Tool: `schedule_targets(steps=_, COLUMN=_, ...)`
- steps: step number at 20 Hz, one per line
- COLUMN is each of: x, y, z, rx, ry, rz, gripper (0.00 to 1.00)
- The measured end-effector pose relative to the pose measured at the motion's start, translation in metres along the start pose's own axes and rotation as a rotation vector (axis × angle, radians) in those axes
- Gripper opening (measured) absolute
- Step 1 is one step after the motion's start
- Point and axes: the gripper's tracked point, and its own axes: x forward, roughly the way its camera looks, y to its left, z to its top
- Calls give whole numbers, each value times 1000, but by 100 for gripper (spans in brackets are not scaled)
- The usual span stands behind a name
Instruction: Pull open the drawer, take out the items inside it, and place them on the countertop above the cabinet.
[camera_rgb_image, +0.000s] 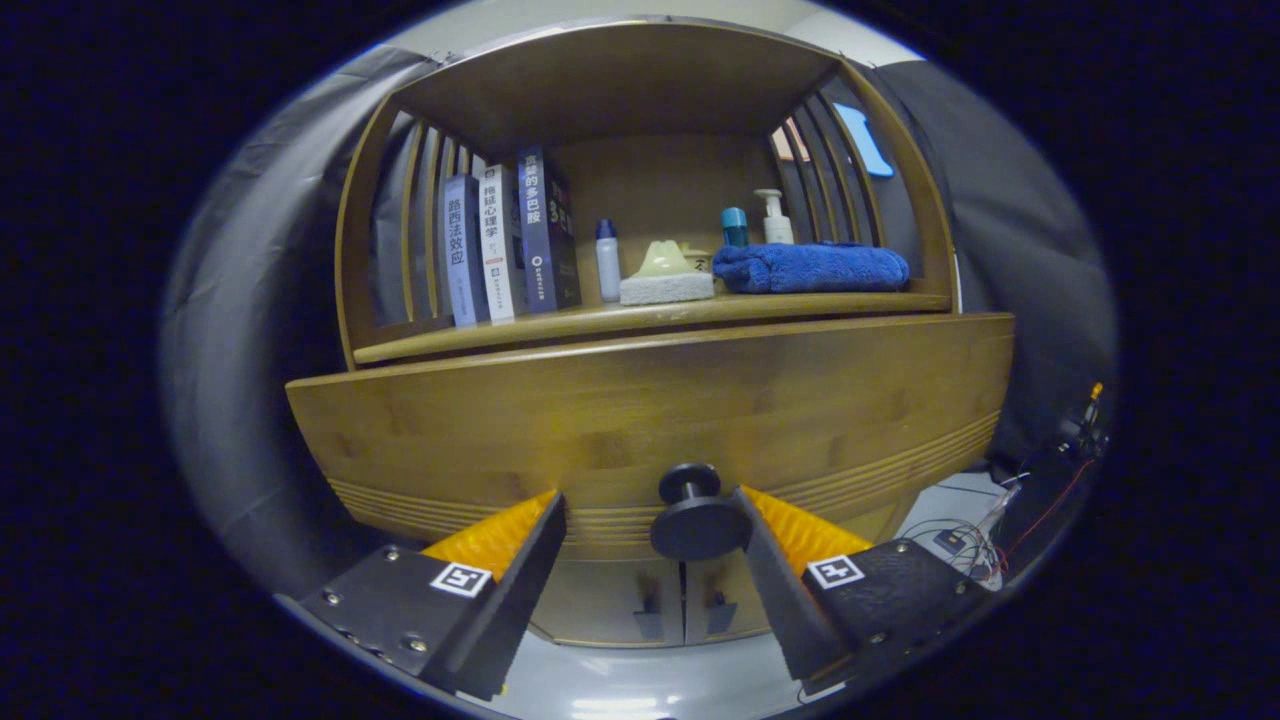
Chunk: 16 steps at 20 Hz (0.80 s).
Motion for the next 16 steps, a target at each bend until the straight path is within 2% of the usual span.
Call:
schedule_targets(steps=10, x=40, y=1, z=4, rx=-85, ry=-27, rz=-16, gripper=99)
schedule_targets(steps=16, x=56, y=2, z=7, rx=-81, ry=-28, rz=-16, gripper=99)
